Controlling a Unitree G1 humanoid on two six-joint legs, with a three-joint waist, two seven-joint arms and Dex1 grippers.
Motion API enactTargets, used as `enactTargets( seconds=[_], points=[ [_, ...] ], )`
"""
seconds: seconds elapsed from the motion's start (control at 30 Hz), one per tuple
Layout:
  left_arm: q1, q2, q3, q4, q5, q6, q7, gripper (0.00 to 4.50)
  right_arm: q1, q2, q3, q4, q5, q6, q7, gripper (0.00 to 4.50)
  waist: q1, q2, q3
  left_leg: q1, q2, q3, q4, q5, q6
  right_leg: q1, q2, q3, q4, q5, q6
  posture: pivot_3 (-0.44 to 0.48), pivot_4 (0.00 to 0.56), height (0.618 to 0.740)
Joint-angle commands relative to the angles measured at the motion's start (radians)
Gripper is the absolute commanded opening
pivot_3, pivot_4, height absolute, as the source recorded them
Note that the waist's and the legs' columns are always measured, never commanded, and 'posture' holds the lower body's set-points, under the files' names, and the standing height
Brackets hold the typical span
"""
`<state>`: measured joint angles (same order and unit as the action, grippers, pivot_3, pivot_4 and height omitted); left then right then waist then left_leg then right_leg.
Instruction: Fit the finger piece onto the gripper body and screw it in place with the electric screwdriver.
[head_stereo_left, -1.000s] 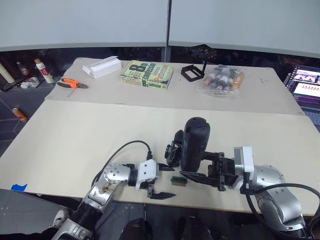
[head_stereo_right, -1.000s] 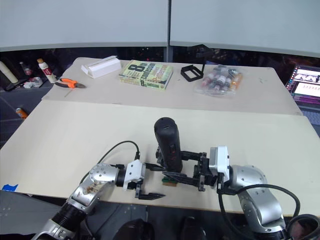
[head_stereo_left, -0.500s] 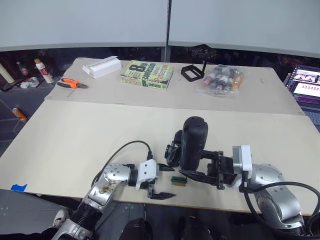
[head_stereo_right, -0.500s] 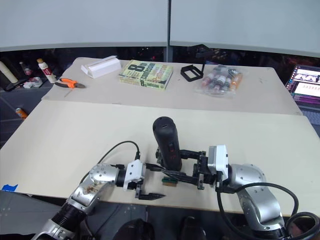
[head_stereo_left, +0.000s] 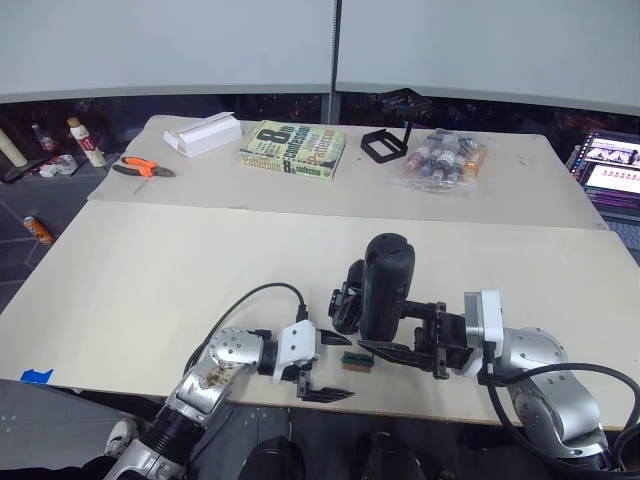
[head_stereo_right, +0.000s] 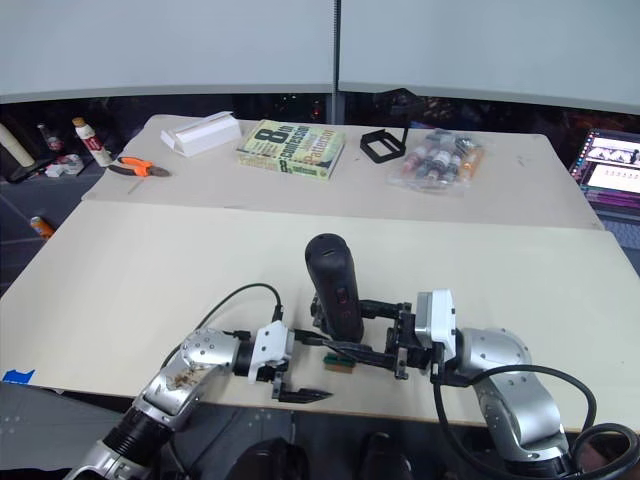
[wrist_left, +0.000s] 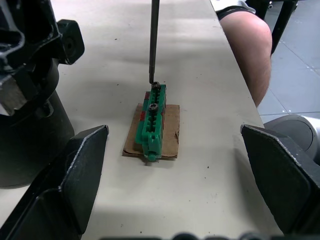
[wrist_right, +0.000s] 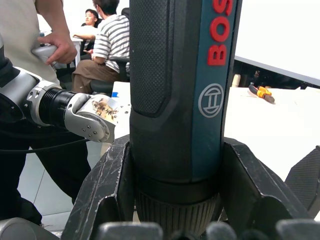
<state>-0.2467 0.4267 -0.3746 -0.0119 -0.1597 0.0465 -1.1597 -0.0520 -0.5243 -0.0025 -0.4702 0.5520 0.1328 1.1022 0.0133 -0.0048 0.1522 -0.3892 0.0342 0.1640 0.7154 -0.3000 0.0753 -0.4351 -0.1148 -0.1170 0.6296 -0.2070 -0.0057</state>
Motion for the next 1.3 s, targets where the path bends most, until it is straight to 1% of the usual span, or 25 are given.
enactTargets(
  seconds=[0.03,0.83,1.3],
  points=[
    [0.010,0.002,-0.012,-0.033,-0.009,0.010,0.001,4.50,-0.002,-0.006,-0.001,-0.045,0.018,-0.029,0.000,1.92,0.000,0.000,0.000,0.000,0.000,0.000,0.000,0.000,0.000,0.000,0.000,0.000,0.000,0.000,0.000,0.000,0.150,0.740],
    [0.006,-0.001,-0.011,-0.038,-0.008,0.028,0.003,4.50,0.000,-0.004,0.012,-0.051,0.030,-0.029,0.008,1.92,-0.001,0.000,0.000,0.000,0.000,0.000,0.000,0.000,0.000,0.000,0.000,0.000,0.000,0.000,0.000,0.000,0.150,0.740],
    [0.010,0.005,-0.007,-0.036,-0.009,0.024,0.000,4.50,0.012,-0.004,0.021,-0.003,-0.014,-0.029,-0.026,1.92,-0.001,0.000,0.000,0.000,0.000,0.000,0.000,0.000,0.000,0.000,0.000,0.000,0.000,0.000,0.000,0.000,0.150,0.740]
  ],
)
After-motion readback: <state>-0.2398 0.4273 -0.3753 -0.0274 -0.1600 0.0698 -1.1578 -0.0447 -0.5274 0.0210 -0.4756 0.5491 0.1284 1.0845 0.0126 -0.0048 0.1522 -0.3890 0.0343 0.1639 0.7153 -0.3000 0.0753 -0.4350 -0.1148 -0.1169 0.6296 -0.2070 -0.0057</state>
